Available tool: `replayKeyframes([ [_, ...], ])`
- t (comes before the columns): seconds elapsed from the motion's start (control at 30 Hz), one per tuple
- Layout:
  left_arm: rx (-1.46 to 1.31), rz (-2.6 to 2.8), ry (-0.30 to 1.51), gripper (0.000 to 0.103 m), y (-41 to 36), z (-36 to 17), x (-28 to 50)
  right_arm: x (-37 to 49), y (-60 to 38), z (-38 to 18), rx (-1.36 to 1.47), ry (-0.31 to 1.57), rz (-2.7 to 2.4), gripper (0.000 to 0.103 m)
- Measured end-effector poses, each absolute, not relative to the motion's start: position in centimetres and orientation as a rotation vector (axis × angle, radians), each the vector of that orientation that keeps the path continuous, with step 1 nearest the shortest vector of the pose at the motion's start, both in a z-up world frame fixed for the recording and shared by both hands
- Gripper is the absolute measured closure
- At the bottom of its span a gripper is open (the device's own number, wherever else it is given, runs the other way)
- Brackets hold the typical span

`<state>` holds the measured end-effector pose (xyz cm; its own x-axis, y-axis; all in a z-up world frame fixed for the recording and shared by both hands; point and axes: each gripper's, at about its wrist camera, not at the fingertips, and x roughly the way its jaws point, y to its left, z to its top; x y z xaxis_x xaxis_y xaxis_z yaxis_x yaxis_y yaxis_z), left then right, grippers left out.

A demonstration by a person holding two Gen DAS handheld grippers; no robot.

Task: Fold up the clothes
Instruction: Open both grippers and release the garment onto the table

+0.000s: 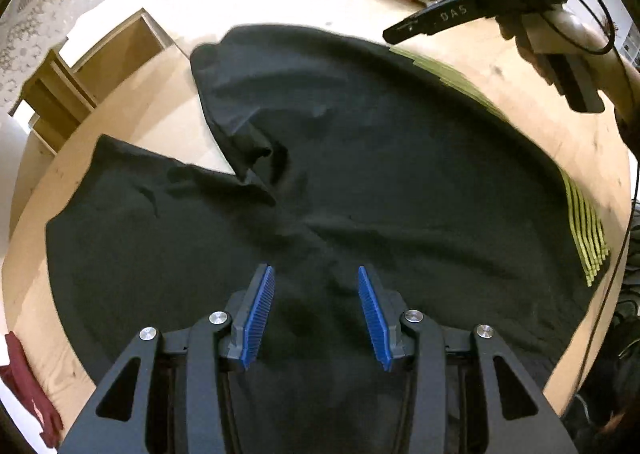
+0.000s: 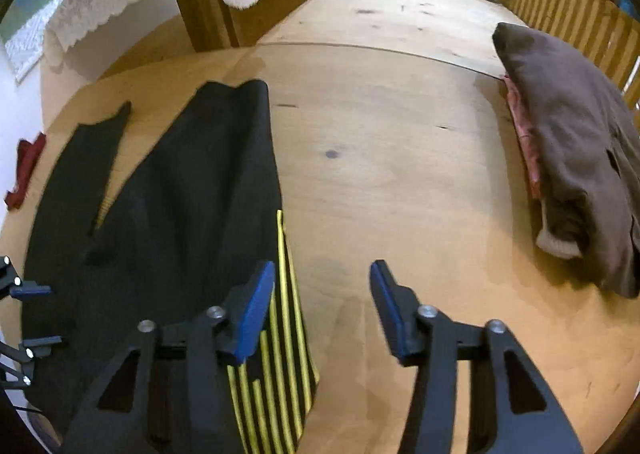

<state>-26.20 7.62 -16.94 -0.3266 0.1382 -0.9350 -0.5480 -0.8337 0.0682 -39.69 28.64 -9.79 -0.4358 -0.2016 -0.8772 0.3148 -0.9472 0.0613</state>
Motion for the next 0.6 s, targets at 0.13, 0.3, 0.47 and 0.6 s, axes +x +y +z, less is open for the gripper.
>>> replayKeyframes([
  [0.13,-1.51,2.19,0.496,0.06,6.3,-17.5,-26.3,-40.3,28.0,-10.6,1.484,0.181,-2.392,0.061],
  [0.3,-1.504,2.186,0.472,0.059,5.6,-17.7,-26.0,-40.5,27.8,-10.5,1.518,0.12,-2.345,0.061],
  [0.47,-1.5,2.186,0.435,0.058,5.0,-17.8,-25.8,-40.9,27.7,-10.1,1.545,0.054,-2.298,0.061],
  [0.6,-1.489,2.19,0.439,0.054,4.7,-17.9,-25.6,-40.3,26.8,-10.4,1.545,0.108,-2.279,0.061],
])
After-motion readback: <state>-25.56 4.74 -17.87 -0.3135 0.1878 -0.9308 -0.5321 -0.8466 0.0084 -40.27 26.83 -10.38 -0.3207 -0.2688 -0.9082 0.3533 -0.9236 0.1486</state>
